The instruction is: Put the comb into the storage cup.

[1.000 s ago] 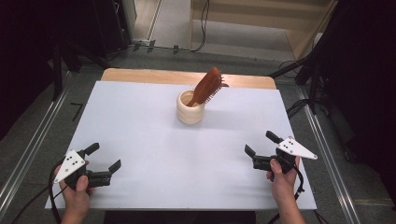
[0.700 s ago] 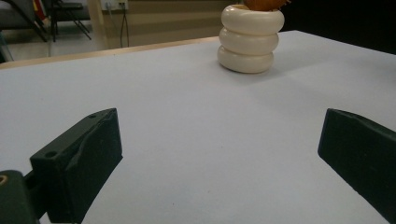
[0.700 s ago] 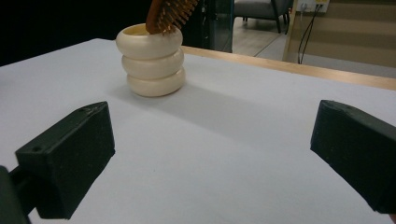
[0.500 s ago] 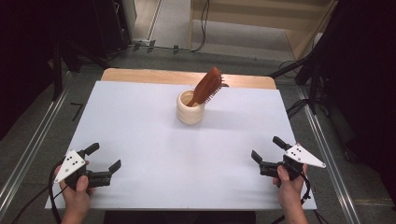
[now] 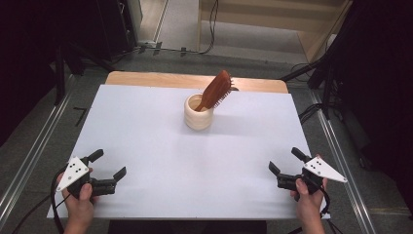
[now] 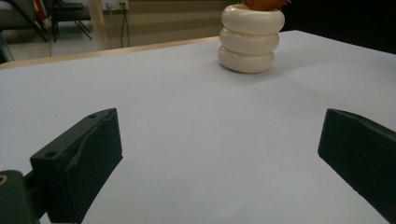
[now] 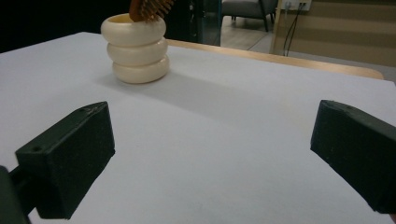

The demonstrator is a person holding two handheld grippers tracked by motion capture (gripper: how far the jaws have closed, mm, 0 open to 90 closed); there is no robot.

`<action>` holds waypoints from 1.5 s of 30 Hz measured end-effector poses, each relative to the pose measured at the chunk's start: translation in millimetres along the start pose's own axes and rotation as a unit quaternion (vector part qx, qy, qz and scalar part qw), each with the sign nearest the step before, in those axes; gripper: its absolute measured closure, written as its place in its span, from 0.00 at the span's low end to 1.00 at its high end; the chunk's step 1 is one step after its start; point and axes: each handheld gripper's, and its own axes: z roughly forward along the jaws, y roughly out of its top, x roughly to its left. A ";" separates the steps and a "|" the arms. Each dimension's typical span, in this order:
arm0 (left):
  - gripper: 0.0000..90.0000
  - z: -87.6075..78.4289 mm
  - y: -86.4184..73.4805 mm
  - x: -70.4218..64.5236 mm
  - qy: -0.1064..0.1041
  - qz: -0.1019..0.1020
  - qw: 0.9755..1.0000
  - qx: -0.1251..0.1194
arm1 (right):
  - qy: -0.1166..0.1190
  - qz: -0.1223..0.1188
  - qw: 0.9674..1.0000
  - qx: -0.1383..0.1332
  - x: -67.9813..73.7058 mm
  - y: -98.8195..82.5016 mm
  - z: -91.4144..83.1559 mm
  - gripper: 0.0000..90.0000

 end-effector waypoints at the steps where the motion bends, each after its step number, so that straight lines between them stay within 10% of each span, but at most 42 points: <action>1: 0.00 0.0 0.0 0.0 0.000 0.000 1.000 0.000 | -0.001 0.001 1.000 -0.001 -1.0 -1.0 -1.0 0.00; 45: 0.00 -0.7 -0.1 0.5 0.001 -0.001 1.000 -0.001 | -0.034 0.027 0.999 -0.013 -42.0 -39.9 -31.5 0.00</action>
